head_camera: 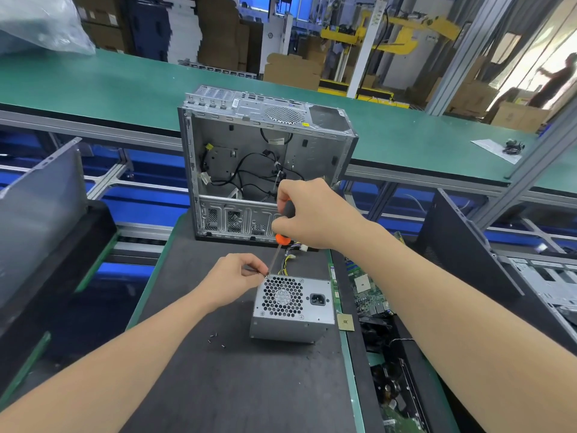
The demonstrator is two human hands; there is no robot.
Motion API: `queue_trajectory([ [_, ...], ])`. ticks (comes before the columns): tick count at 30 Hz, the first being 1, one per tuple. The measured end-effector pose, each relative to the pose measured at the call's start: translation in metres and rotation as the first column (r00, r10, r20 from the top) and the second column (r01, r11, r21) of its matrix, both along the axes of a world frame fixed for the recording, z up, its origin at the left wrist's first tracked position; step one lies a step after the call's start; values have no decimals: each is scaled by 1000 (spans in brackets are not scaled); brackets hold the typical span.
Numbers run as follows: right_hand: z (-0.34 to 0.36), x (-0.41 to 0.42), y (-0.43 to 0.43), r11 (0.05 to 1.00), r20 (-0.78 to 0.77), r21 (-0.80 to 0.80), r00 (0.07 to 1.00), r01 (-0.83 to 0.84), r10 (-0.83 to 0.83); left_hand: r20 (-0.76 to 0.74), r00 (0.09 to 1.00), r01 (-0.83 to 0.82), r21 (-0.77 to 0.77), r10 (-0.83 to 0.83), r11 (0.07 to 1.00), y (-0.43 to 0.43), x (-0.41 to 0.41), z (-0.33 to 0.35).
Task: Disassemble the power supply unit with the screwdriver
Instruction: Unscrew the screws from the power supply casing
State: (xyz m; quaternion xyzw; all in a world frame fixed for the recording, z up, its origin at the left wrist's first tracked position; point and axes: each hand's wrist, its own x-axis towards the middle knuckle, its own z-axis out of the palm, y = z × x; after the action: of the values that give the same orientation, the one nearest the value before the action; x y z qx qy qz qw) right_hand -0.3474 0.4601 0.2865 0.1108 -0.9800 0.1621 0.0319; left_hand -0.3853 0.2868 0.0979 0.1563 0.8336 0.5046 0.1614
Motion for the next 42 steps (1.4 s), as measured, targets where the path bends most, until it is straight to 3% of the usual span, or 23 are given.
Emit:
queue_trajectory([
  [21,5,0,6,999,0,-8,999,47,-48,-90,994,57,-71,-63,996,6,0,-4],
  [27,6,-1,8,997,-7,-38,998,62,-62,37,984,-180,152,176,972,-2,-1,-14],
  [30,1,-1,6,998,23,-50,999,49,-48,-144,983,-136,-149,114,980,-28,8,-36],
  [33,-5,-1,2,997,46,-68,998,41,-38,-186,982,-42,-339,-24,940,-56,28,-66],
  [37,-12,-1,-1,997,69,-75,997,23,-18,-245,958,26,-439,-147,898,-74,51,-91],
  [42,-14,4,4,996,62,-85,998,28,-22,-230,960,48,-425,-159,904,-77,56,-97],
])
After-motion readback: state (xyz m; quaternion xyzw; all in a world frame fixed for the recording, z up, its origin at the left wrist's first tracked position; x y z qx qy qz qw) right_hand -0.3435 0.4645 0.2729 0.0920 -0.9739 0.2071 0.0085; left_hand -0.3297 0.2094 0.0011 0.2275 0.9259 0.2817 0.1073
